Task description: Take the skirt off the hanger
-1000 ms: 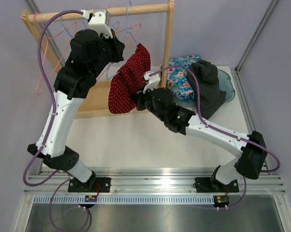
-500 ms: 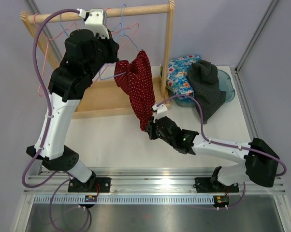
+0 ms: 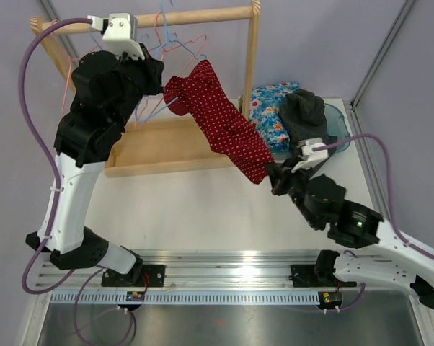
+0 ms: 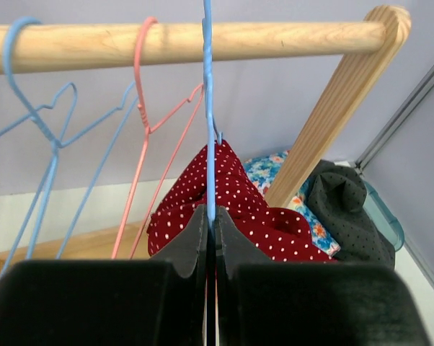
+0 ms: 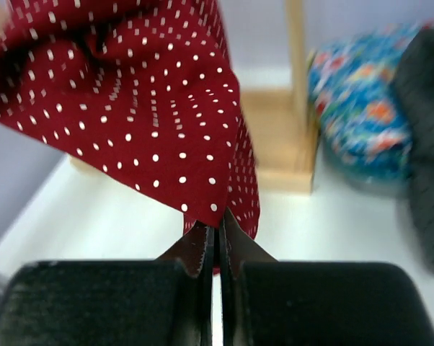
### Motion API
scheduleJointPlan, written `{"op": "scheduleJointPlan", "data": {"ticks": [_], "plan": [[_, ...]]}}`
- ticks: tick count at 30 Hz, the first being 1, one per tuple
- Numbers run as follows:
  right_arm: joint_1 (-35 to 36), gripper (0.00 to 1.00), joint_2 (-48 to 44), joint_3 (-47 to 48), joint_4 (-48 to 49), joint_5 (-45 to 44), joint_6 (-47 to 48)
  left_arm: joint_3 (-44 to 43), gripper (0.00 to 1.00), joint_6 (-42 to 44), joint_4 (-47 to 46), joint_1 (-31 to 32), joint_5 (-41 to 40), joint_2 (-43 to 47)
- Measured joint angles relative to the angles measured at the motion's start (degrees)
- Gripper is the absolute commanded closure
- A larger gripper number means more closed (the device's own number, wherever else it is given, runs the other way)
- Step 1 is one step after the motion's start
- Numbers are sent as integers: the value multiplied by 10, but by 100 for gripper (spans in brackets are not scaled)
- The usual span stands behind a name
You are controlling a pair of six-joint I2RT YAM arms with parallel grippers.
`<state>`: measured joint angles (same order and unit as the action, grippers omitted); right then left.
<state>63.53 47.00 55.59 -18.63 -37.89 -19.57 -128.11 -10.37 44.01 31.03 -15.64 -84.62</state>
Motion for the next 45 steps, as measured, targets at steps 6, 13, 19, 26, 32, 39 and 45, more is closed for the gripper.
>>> {"op": "scheduleJointPlan", "data": {"ticks": [6, 13, 19, 26, 32, 39, 45], "plan": [[1, 100, -86, 66, 59, -127, 163, 32, 100, 3, -12, 0, -22, 47], [2, 100, -151, 71, 209, -234, 359, 47, 100, 31, -14, 0, -63, 90], [2, 100, -147, 103, 216, -247, 405, 50, 100, 33, -28, 0, -75, 112], [2, 100, -37, 237, 187, -195, 509, 61, 100, 28, -39, -2, 6, 120], [-3, 100, 134, 416, 152, -139, 631, 82, 100, 23, -42, 18, 76, 120], [-208, 100, 336, 668, 31, -54, 667, 110, 100, 24, -36, 30, 112, 122], [-444, 100, 502, 857, -44, 20, 567, 134, 100, 24, -28, 30, 121, 125]]}}
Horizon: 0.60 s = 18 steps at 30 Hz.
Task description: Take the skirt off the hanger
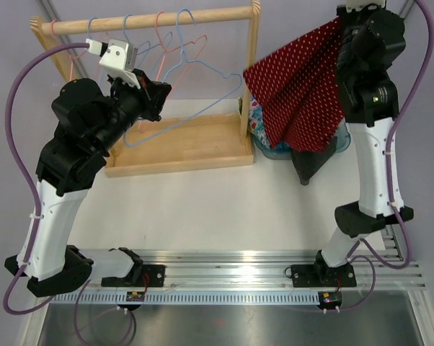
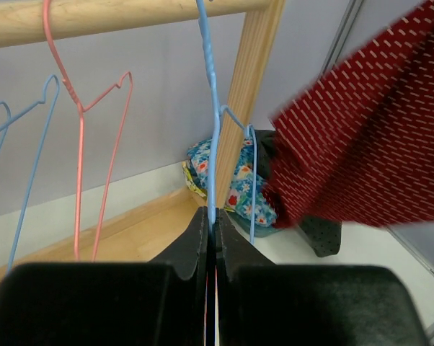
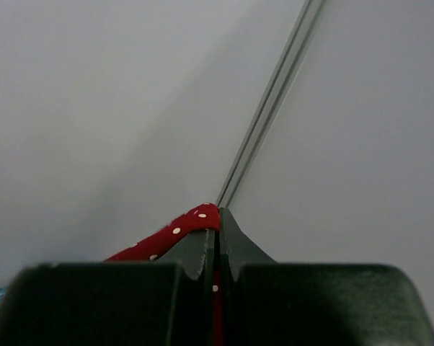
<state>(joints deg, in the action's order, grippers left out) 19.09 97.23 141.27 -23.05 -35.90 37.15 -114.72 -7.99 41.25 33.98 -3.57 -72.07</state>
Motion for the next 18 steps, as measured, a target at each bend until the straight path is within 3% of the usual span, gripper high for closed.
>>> {"op": "scheduleJointPlan", "data": {"ticks": [4, 9, 12, 18], "plan": [[-61, 100, 63, 58, -22, 52, -66, 0, 100, 0, 3, 1, 4, 7], [-87, 100, 76, 19, -27, 133, -147, 2, 100, 0, 7, 1, 3, 23], [-92, 100, 65, -78, -1, 170, -196, 13, 100, 0, 1, 1, 3, 30], [-99, 100, 32, -416, 82, 225, -313, 30, 100, -4, -15, 3, 1, 12]]}}
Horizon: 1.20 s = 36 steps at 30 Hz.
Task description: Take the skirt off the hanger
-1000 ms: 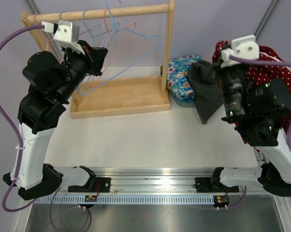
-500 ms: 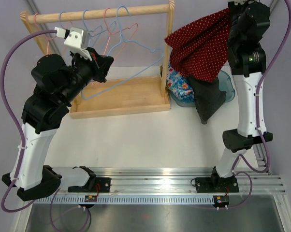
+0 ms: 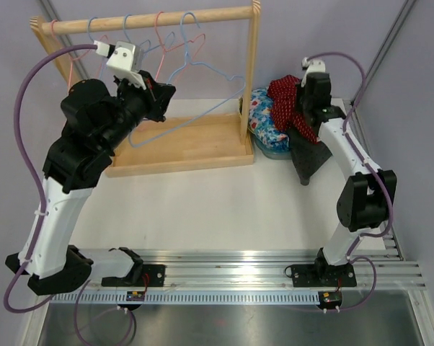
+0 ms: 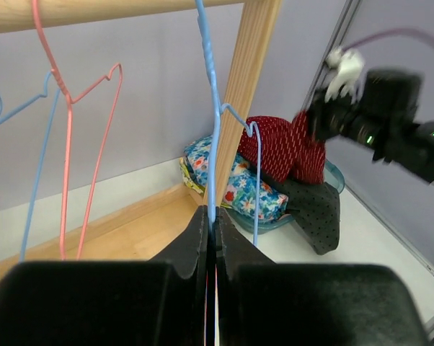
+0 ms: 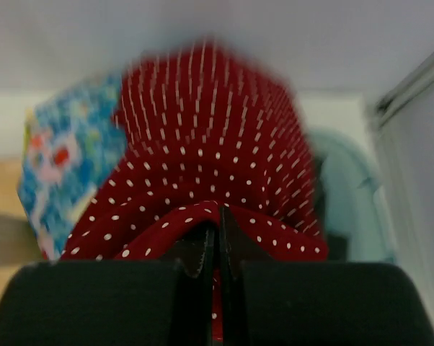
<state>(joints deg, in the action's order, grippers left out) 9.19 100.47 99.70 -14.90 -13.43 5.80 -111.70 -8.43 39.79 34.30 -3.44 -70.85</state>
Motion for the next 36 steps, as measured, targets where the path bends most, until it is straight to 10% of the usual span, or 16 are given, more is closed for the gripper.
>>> {"op": "scheduleJointPlan", "data": {"ticks": [1, 4, 18, 30, 36], "plan": [[0, 89, 0, -53, 7, 11, -24, 0, 100, 0, -3, 1, -2, -6], [-1, 1, 9, -157, 3, 43, -93, -2, 100, 0, -6, 3, -16, -31], [19, 0, -183, -435, 94, 177, -256, -105, 100, 20, -30, 3, -92, -130], [39, 0, -298, -467, 49, 206, -265, -176, 100, 23, -59, 3, -127, -250], [42, 0, -367, -469, 35, 240, -269, -97, 45, 3, -60, 5, -130, -231]]}}
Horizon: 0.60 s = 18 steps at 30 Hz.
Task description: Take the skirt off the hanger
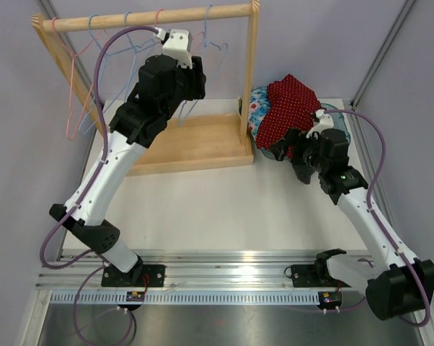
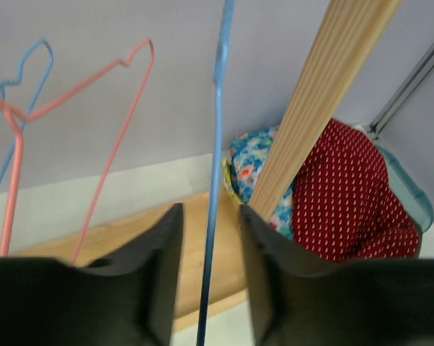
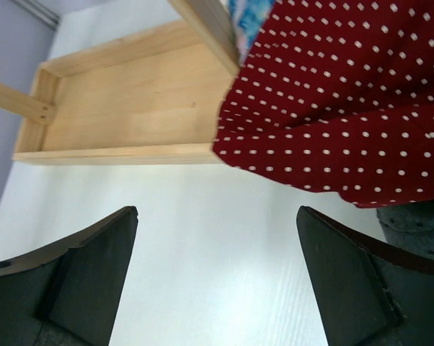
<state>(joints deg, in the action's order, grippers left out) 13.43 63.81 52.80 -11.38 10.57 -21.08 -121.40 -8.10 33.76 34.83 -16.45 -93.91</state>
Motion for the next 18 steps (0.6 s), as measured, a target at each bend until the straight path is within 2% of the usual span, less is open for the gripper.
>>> {"op": "scheduleJointPlan", "data": {"ticks": [1, 2, 7, 13, 18], "plan": [[1, 1, -17, 0, -2, 10, 0, 32, 33, -2, 0, 0, 0, 18], [1, 1, -35, 0, -2, 17, 0, 55, 28, -3, 4, 0, -1, 34], [2, 1, -129, 0, -6, 45, -4, 228, 15, -17, -4, 0, -5, 180], [2, 1, -228, -5, -9, 50, -33, 420, 12, -28, -18, 0, -25, 401], [2, 1, -296, -36, -35, 50, -58, 550, 11, -45, -10, 0, -56, 542]]}}
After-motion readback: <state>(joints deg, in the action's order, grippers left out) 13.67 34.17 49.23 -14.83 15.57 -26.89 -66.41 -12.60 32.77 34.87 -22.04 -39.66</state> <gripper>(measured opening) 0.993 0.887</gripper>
